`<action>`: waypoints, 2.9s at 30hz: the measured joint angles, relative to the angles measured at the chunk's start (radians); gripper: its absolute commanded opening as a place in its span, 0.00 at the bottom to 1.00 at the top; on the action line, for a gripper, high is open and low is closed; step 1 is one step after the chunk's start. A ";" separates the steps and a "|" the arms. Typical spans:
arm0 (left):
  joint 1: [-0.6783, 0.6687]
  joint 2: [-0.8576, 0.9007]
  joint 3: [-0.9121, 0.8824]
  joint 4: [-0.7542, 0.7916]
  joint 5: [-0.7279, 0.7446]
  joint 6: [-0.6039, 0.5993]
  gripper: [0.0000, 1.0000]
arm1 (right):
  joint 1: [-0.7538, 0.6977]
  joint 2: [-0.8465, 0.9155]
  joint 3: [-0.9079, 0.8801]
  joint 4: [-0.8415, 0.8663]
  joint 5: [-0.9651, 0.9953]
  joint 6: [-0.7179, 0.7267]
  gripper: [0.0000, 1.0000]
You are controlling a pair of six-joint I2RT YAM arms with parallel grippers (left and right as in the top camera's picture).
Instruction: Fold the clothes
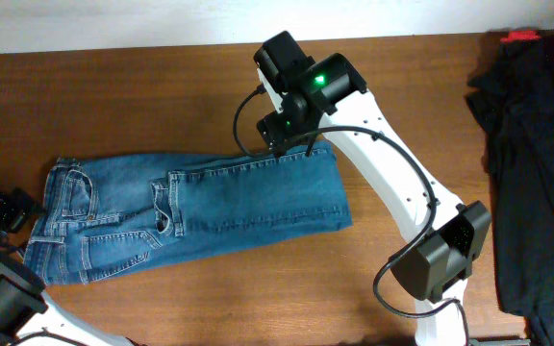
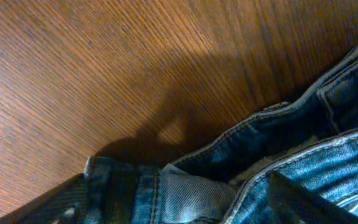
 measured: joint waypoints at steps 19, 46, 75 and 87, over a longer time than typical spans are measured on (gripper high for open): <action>0.034 0.000 -0.036 0.073 0.143 0.119 0.99 | 0.000 0.000 0.000 -0.011 0.000 0.000 0.83; 0.019 -0.058 -0.198 0.274 0.045 0.115 0.99 | 0.000 0.000 0.000 -0.026 0.000 0.000 0.84; 0.048 -0.068 -0.257 0.334 0.287 0.155 0.99 | 0.000 0.000 0.000 -0.027 0.000 0.000 0.84; 0.051 -0.063 -0.275 0.305 0.384 0.160 0.76 | 0.000 0.000 0.000 -0.026 -0.001 0.000 0.84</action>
